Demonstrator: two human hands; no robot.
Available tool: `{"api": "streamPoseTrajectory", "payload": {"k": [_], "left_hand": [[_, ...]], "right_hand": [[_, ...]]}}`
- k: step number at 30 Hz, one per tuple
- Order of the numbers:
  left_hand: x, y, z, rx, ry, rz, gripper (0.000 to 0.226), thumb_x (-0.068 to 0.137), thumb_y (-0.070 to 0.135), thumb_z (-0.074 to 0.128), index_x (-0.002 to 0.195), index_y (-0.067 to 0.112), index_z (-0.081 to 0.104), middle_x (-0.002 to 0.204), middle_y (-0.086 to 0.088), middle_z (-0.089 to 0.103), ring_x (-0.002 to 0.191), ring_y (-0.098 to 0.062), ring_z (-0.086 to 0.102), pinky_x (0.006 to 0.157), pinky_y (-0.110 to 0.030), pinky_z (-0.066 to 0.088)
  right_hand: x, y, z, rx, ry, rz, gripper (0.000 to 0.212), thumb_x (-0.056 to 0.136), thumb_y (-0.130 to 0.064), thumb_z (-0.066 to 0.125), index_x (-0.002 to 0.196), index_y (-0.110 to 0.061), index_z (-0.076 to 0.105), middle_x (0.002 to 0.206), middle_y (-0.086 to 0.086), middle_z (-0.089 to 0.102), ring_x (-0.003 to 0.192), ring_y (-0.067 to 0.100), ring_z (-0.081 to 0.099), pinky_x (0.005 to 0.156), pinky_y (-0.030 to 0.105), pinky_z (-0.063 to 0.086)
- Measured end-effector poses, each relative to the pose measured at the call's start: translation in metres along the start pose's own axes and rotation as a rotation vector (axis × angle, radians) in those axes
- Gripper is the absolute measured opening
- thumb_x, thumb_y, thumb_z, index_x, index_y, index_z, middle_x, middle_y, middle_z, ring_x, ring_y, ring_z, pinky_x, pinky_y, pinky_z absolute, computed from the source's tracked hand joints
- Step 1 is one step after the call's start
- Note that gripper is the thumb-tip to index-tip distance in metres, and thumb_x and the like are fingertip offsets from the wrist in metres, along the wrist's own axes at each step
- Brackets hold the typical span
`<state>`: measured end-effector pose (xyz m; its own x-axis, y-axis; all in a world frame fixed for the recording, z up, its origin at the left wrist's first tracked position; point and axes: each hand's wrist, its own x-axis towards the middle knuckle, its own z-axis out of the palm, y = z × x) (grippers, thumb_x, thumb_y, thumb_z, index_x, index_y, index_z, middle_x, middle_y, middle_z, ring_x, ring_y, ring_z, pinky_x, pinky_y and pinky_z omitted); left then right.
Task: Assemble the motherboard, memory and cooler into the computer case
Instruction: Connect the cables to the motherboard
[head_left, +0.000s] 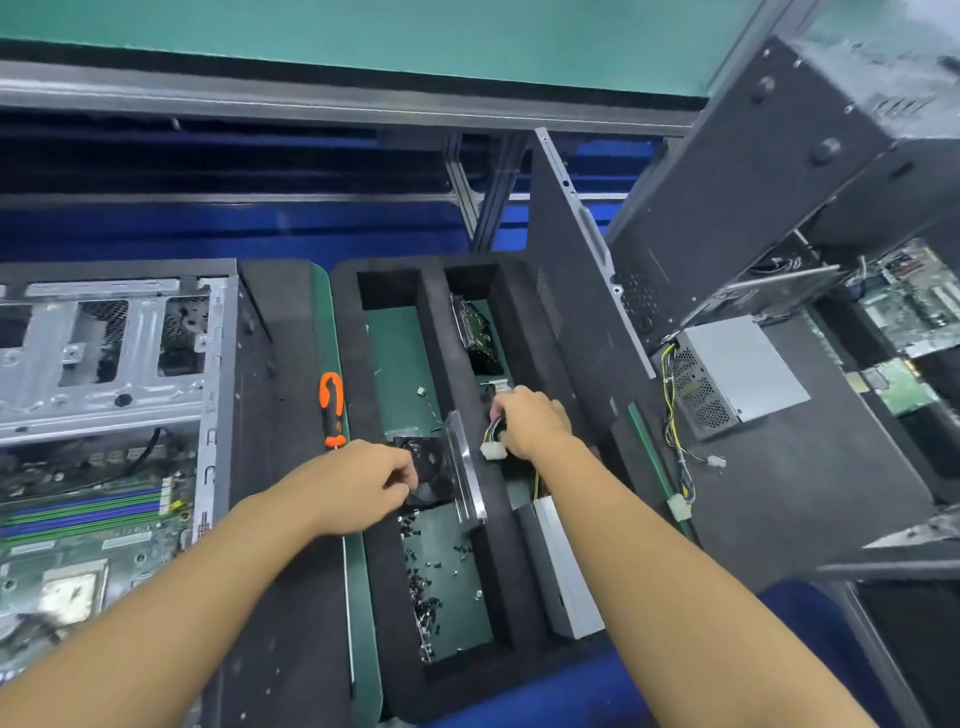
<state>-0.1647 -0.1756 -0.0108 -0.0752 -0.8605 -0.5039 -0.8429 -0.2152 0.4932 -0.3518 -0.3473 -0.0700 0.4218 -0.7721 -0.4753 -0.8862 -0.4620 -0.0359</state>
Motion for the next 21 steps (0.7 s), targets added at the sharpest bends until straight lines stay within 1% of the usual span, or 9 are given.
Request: {"api": "streamPoseTrajectory", "payload": {"k": [3, 4, 6, 7, 10, 13, 15, 18, 21], "left_hand": [[0.001, -0.003, -0.001, -0.029, 0.002, -0.012, 0.017, 0.095, 0.027, 0.048, 0.099, 0.032, 0.063, 0.079, 0.017, 0.061, 0.071, -0.008, 0.058, 0.079, -0.033, 0.053], [0.002, -0.004, -0.001, -0.034, 0.003, -0.015, 0.017, 0.096, 0.027, 0.048, 0.1, 0.032, 0.063, 0.078, 0.017, 0.06, 0.069, -0.008, 0.057, 0.078, -0.032, 0.053], [0.002, -0.005, 0.001, -0.044, 0.003, -0.02, 0.017, 0.096, 0.027, 0.047, 0.1, 0.032, 0.063, 0.076, 0.016, 0.06, 0.064, -0.007, 0.054, 0.075, -0.031, 0.052], [0.002, -0.005, 0.001, -0.052, 0.005, -0.023, 0.017, 0.096, 0.027, 0.047, 0.101, 0.032, 0.063, 0.077, 0.015, 0.06, 0.063, -0.006, 0.053, 0.074, -0.031, 0.052], [0.001, -0.007, 0.003, -0.065, -0.007, -0.028, 0.018, 0.097, 0.027, 0.047, 0.102, 0.032, 0.063, 0.084, 0.013, 0.064, 0.069, -0.01, 0.057, 0.074, -0.031, 0.052], [0.002, -0.009, 0.002, -0.078, -0.013, -0.03, 0.018, 0.097, 0.027, 0.047, 0.101, 0.032, 0.063, 0.087, 0.011, 0.066, 0.077, -0.014, 0.063, 0.075, -0.032, 0.054], [0.002, -0.01, 0.002, -0.083, -0.004, -0.03, 0.018, 0.097, 0.026, 0.047, 0.102, 0.032, 0.063, 0.086, 0.011, 0.066, 0.078, -0.015, 0.064, 0.075, -0.033, 0.055], [0.003, -0.011, 0.002, -0.074, 0.007, -0.032, 0.018, 0.096, 0.027, 0.047, 0.101, 0.033, 0.063, 0.082, 0.014, 0.063, 0.073, -0.011, 0.061, 0.073, -0.031, 0.054], [0.001, -0.008, 0.003, -0.056, 0.008, -0.022, 0.019, 0.096, 0.026, 0.045, 0.1, 0.032, 0.062, 0.077, 0.017, 0.058, 0.064, -0.002, 0.053, 0.062, -0.026, 0.048]], "right_hand": [[0.012, -0.002, -0.011, 0.091, -0.091, 0.065, 0.043, 0.091, -0.001, 0.051, 0.108, -0.037, 0.068, 0.126, 0.0, 0.061, 0.117, 0.029, 0.057, 0.1, 0.036, 0.044], [0.017, -0.002, -0.016, 0.178, -0.121, 0.085, 0.043, 0.092, -0.002, 0.047, 0.112, -0.034, 0.068, 0.127, 0.001, 0.062, 0.118, 0.029, 0.057, 0.103, 0.036, 0.045], [0.026, -0.002, -0.024, 0.367, -0.118, 0.109, 0.043, 0.093, -0.003, 0.041, 0.123, -0.019, 0.067, 0.132, 0.009, 0.062, 0.121, 0.032, 0.057, 0.105, 0.039, 0.047], [0.031, -0.004, -0.026, 0.394, -0.1, 0.135, 0.043, 0.094, -0.005, 0.04, 0.129, -0.014, 0.064, 0.136, 0.012, 0.06, 0.124, 0.034, 0.056, 0.106, 0.04, 0.047], [0.044, -0.013, -0.022, 0.34, -0.036, 0.252, 0.041, 0.099, -0.018, 0.047, 0.139, -0.01, 0.052, 0.144, 0.016, 0.051, 0.13, 0.038, 0.049, 0.106, 0.041, 0.043], [0.052, -0.02, -0.014, 0.302, -0.161, 0.362, 0.054, 0.097, -0.024, 0.059, 0.145, -0.005, 0.043, 0.144, 0.015, 0.052, 0.131, 0.036, 0.05, 0.107, 0.041, 0.045], [0.057, -0.02, -0.012, 0.325, -0.214, 0.388, 0.061, 0.097, -0.026, 0.062, 0.149, -0.004, 0.039, 0.143, 0.015, 0.053, 0.128, 0.034, 0.054, 0.099, 0.035, 0.049], [0.062, -0.019, -0.012, 0.336, -0.204, 0.383, 0.061, 0.1, -0.031, 0.06, 0.15, -0.002, 0.038, 0.144, 0.015, 0.053, 0.126, 0.033, 0.057, 0.088, 0.032, 0.047], [0.063, -0.016, -0.009, 0.257, -0.239, 0.364, 0.049, 0.105, -0.034, 0.052, 0.142, -0.002, 0.049, 0.141, 0.015, 0.056, 0.124, 0.031, 0.058, 0.081, 0.029, 0.042]]}}
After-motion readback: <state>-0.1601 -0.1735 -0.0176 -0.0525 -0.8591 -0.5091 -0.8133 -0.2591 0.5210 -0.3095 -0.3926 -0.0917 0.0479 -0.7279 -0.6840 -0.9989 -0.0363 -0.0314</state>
